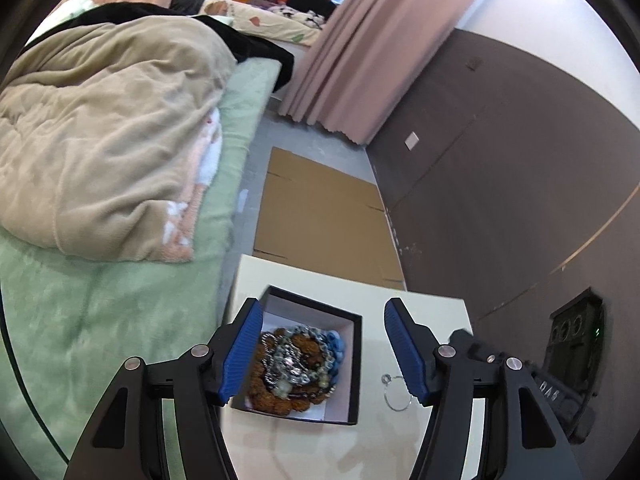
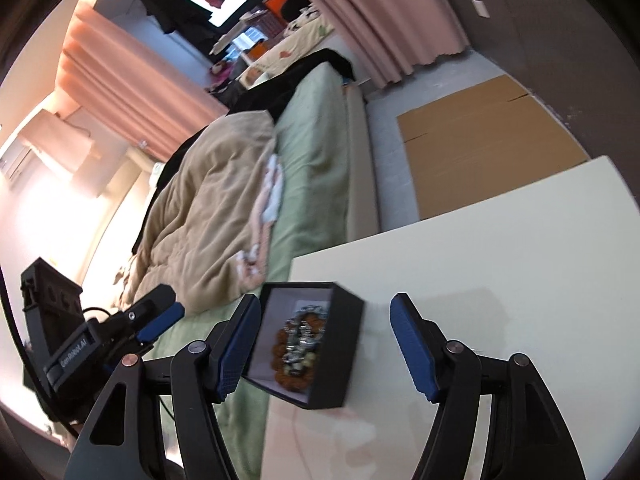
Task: Organize jewelry
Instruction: 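Move the left gripper to the small silver ring and grasp it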
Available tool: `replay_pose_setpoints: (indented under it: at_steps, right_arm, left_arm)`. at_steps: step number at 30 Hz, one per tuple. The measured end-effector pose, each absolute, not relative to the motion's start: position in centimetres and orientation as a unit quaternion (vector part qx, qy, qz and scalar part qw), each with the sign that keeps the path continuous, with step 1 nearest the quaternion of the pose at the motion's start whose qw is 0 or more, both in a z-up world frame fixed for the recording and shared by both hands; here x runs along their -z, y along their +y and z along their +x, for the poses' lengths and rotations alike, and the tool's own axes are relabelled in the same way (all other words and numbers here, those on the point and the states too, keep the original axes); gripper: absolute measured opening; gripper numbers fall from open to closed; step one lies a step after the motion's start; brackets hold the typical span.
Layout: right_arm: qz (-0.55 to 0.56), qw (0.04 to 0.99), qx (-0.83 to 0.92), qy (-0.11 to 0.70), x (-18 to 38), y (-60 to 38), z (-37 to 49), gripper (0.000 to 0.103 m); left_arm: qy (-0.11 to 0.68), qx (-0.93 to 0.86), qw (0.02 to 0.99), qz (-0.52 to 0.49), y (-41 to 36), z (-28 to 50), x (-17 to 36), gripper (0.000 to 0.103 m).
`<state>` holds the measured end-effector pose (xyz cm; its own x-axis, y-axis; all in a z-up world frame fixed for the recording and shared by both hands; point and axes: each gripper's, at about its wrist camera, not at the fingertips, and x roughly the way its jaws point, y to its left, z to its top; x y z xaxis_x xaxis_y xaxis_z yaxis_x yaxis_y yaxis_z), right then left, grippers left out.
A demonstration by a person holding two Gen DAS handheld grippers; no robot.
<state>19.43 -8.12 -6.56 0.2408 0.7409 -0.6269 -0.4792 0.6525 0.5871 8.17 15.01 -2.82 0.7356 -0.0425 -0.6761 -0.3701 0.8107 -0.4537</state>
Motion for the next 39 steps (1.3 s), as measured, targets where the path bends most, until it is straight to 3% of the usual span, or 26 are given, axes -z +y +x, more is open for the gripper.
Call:
replay_pose_setpoints:
  at_steps: [19,24,28,39]
  right_arm:
    - [0.142,0.802,-0.311,0.49,6.8,-18.2,22.0,0.068]
    - [0.153,0.802,-0.293,0.497,7.1,-19.8,22.7,0.068]
    - [0.152,0.801,-0.274,0.51,7.7,-20.7,23.1,0.068]
    - [0.17,0.798,-0.258,0.517,7.9,-22.8,23.8,0.068]
  left_arm:
    - [0.418,-0.013,0.886,-0.2,4.2,13.0,5.8,0.064]
    - [0.437,-0.012,0.882,-0.176,2.3,14.1,7.2,0.054]
    - [0.463,-0.028,0.872,-0.156,1.4,15.6,9.2,0.04]
    - [0.48,-0.079,0.87,-0.079,-0.7,18.0,12.1,0.038]
